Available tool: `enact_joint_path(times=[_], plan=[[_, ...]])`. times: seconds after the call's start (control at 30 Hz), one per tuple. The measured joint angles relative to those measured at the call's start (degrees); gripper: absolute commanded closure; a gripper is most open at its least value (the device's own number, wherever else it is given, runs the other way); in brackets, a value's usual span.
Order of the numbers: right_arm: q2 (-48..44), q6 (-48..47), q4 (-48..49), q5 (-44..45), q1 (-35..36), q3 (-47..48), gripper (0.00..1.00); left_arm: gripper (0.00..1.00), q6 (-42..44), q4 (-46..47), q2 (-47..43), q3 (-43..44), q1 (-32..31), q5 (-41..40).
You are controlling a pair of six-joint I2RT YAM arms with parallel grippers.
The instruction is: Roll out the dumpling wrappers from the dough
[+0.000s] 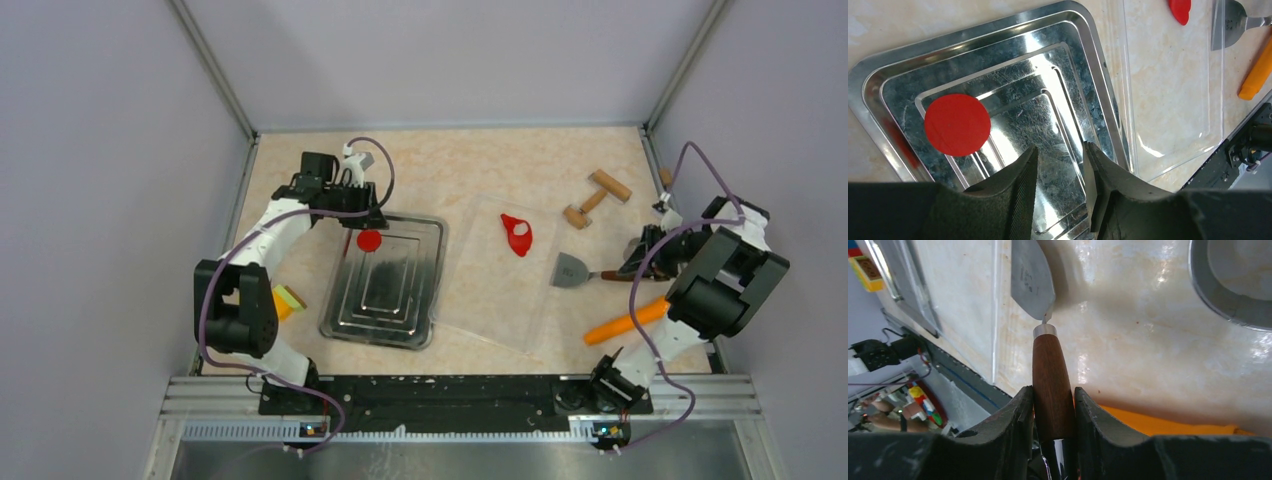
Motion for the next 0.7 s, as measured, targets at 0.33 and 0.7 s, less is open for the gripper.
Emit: enact_joint_path(times=[0.33, 0.7], plan=[[-2.5, 2.8, 8.0, 12.2, 1.3, 0.0, 0.06, 0.42, -1.2, 0.0, 0.0, -0.3, 1.0, -1.7], [-10.1, 9.6, 13.8, 22.5, 8.6, 4.7, 0.05, 0.01, -2.5, -3.1, -1.0, 3.4, 4.2, -10.8]])
